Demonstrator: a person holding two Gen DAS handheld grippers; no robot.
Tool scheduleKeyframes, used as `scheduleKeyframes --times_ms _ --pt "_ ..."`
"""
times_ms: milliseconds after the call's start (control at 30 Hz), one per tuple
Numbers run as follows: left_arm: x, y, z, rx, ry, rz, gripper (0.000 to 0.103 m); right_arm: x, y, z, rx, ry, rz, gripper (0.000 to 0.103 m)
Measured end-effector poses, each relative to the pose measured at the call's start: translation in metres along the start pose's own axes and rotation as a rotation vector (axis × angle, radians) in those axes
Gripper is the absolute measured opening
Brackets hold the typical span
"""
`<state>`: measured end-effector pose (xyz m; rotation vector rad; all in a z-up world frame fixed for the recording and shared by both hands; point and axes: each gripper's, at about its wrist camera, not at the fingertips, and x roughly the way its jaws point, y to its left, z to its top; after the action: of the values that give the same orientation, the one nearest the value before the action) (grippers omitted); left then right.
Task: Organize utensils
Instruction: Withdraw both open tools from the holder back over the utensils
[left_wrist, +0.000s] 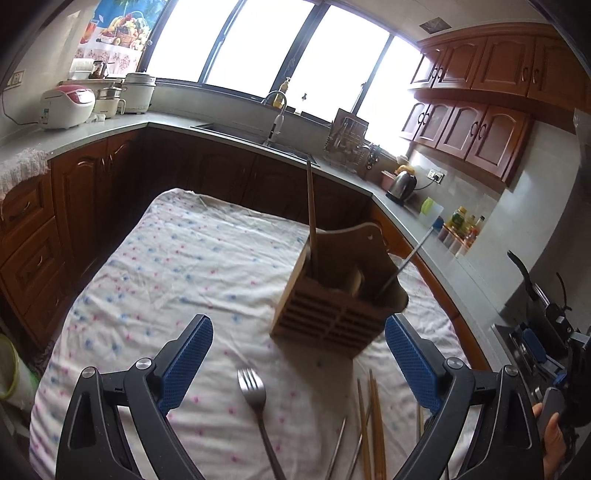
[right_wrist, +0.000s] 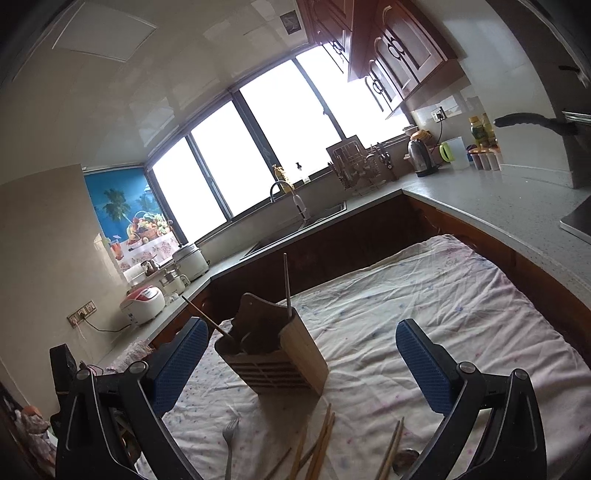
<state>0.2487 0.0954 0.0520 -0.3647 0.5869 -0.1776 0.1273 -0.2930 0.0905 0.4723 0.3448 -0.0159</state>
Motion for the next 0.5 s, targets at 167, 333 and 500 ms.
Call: scheduleKeyframes --times_ms 167,333,500 --pt "-0.021 -0.003 -0.022 -0.005 0.032 -0.014 0.095 -0.032 -0.015 -0.015 0.022 0.006 -0.042 0.103" --pt "-0.037 -0.005 -0.043 -0.015 0.054 -0.017 0.095 -0.054 -0.027 -0.032 0.017 0.023 -0.09 0.103" --pt "-0.038 -0.01 -0.063 -0.019 0.096 -0.013 0.095 -0.067 -0.038 -0.051 0.019 0.058 -0.115 0.103"
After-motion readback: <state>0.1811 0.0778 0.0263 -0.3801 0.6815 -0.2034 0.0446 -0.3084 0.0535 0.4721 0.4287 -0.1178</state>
